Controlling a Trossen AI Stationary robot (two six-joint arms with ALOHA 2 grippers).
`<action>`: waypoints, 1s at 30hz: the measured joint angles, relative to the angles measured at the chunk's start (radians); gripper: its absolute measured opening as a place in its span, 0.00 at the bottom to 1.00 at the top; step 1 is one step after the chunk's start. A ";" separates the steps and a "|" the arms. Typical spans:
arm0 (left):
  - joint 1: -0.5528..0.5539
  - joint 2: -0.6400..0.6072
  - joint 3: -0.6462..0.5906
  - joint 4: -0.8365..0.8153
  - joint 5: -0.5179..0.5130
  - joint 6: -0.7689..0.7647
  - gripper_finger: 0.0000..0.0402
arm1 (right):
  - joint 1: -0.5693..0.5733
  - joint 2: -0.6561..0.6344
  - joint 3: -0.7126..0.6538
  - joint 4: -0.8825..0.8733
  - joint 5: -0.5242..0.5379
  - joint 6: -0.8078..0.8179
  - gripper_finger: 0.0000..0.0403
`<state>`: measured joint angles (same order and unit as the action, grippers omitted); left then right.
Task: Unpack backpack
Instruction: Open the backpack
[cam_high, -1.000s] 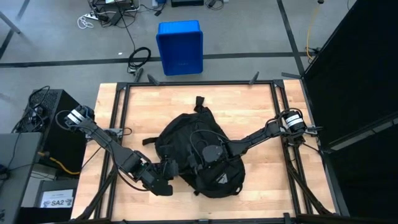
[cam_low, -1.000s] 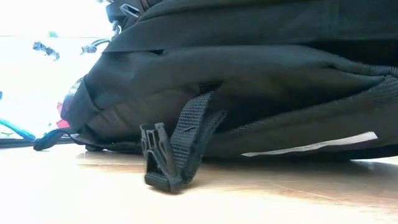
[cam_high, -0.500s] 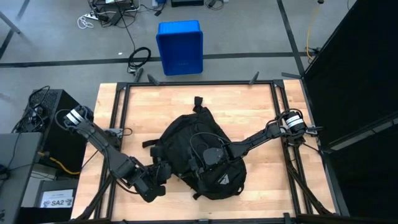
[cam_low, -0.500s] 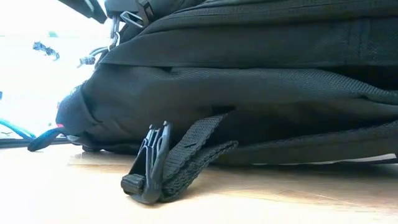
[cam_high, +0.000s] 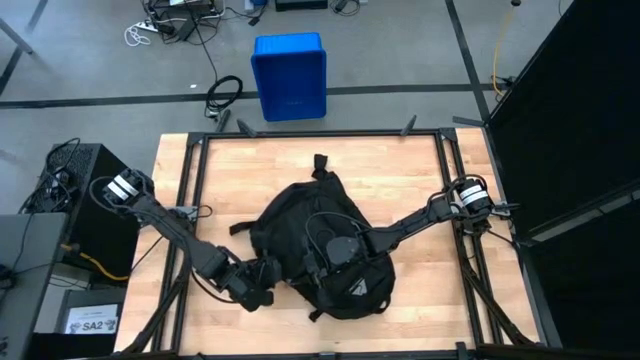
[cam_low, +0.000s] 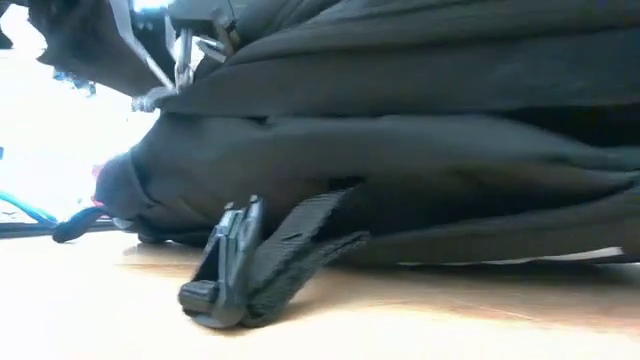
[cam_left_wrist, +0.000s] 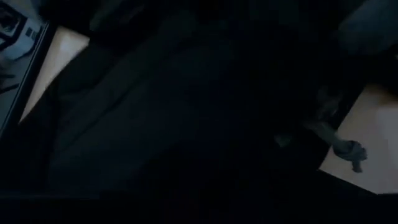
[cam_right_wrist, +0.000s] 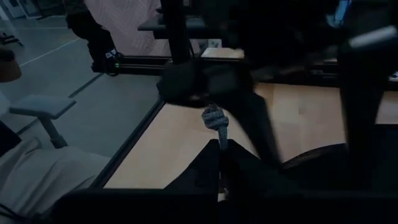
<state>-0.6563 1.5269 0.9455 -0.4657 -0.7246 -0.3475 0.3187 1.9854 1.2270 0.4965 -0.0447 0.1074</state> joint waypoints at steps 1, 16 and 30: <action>0.002 0.000 -0.005 -0.013 0.000 -0.001 0.31 | 0.000 0.000 0.000 0.000 -0.006 0.006 0.00; 0.006 -0.002 -0.015 -0.355 -0.052 -0.272 0.00 | 0.126 -0.003 0.001 -0.027 -0.127 0.083 0.00; 0.009 -0.003 -0.003 -0.268 -0.012 -0.219 0.00 | 0.163 -0.021 0.001 -0.051 0.184 -0.030 0.01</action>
<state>-0.6472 1.5238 0.9426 -0.7333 -0.7368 -0.5667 0.4815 1.9640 1.2282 0.4456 0.1391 0.0772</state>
